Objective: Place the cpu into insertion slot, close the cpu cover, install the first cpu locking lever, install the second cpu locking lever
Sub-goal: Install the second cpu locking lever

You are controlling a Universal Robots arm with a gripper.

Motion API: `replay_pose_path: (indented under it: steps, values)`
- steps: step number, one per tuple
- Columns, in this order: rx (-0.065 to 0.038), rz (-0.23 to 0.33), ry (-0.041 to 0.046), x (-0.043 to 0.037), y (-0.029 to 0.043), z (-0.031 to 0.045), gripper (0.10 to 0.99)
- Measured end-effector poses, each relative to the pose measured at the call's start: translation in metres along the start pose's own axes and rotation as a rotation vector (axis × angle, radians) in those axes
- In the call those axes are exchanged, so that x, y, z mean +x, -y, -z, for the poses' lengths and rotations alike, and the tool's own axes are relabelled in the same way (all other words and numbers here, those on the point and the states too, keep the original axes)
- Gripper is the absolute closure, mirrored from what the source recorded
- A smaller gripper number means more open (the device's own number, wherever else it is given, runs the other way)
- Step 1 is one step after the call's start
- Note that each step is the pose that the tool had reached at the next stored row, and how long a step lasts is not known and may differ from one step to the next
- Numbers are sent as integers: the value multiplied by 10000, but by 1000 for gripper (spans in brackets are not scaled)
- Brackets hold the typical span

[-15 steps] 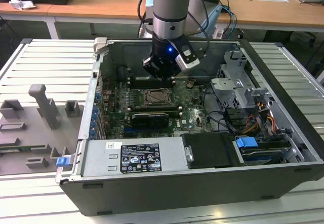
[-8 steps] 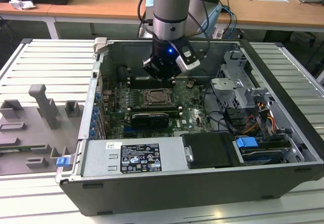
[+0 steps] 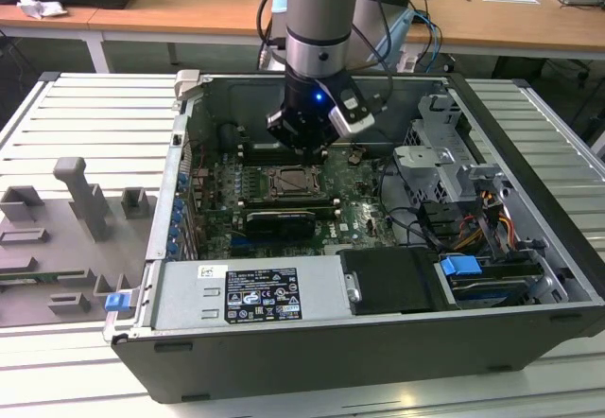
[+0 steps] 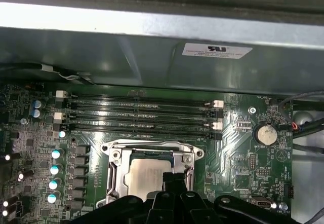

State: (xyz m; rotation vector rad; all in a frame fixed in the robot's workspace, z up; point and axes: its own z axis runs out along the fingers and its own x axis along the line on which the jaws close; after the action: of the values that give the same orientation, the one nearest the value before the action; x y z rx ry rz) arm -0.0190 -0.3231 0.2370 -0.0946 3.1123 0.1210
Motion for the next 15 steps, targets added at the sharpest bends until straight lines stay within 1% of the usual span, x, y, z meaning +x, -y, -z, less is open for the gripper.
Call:
replay_pose_path:
  steps: [10,15]
  values:
    - [0,0,0,4,69,5,980]
    - [-1,0,0,7,118,9,980]
